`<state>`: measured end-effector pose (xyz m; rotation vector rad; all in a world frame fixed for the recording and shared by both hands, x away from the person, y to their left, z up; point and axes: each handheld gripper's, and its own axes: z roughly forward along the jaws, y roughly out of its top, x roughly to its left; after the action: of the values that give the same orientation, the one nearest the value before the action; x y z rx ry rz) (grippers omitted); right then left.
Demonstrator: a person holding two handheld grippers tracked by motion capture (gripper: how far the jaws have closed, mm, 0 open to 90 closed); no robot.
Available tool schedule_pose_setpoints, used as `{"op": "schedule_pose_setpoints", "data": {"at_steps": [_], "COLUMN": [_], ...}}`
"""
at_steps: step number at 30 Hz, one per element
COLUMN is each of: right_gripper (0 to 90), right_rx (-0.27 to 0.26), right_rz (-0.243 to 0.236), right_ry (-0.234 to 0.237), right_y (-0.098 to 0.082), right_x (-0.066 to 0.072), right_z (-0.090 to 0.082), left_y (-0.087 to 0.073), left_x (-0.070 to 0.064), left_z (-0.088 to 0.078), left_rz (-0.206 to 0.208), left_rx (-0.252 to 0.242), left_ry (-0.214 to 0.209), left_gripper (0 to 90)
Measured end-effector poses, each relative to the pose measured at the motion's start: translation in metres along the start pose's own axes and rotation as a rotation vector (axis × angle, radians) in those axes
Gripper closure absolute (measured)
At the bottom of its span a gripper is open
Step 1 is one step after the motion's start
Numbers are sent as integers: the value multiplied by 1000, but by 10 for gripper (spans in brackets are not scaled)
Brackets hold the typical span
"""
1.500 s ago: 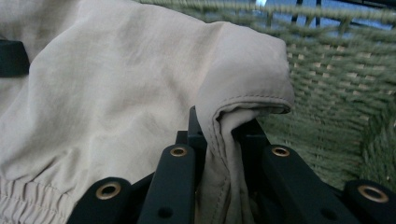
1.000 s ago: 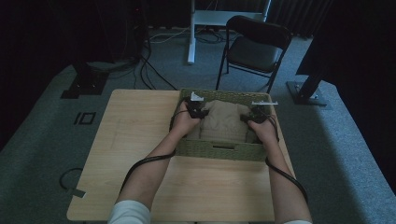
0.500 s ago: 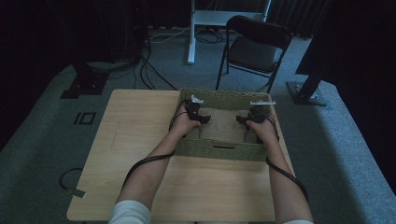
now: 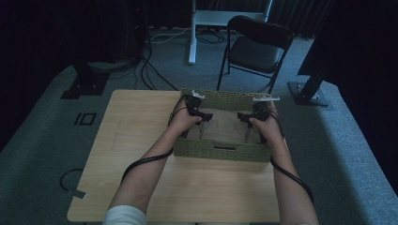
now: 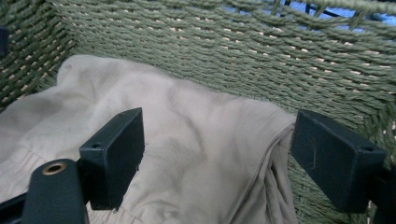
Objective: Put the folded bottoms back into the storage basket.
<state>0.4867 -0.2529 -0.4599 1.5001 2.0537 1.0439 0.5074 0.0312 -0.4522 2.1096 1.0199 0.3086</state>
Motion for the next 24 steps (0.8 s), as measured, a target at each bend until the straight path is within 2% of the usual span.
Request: {"op": "schedule_pose_setpoints", "data": {"at_steps": [3, 5, 6, 10, 14, 17, 24], "right_gripper": [158, 158, 141, 141, 141, 141, 141], "right_rx": [-9, -12, -22, -61, -78, -72, -85], "right_rz": [-21, -25, -38, -17, -16, -10, -34], "right_ry": [1, 6, 6, 17, 25, 35, 24], "right_y": [1, 2, 2, 3, 2, 0, -2], "right_x": [2, 2, 4, 7, 10, 12, 16], "right_z": [-6, -7, -11, -19, -27, -34, -45], "left_y": [4, 4, 6, 6, 7, 5, 0], "left_x": [-3, -3, -9, -15, -20, -21, -22], "left_z": [-11, -11, -23, -33, -42, -48, -59], "left_rz": [6, 6, 14, 22, 39, 32, 17], "left_rx": [-18, -18, -27, -10, -14, -23, -44], "left_ry": [-4, -4, -27, -45, -41, -51, -53], "left_gripper": [201, 200, 198, 191, 191, 191, 191]}}
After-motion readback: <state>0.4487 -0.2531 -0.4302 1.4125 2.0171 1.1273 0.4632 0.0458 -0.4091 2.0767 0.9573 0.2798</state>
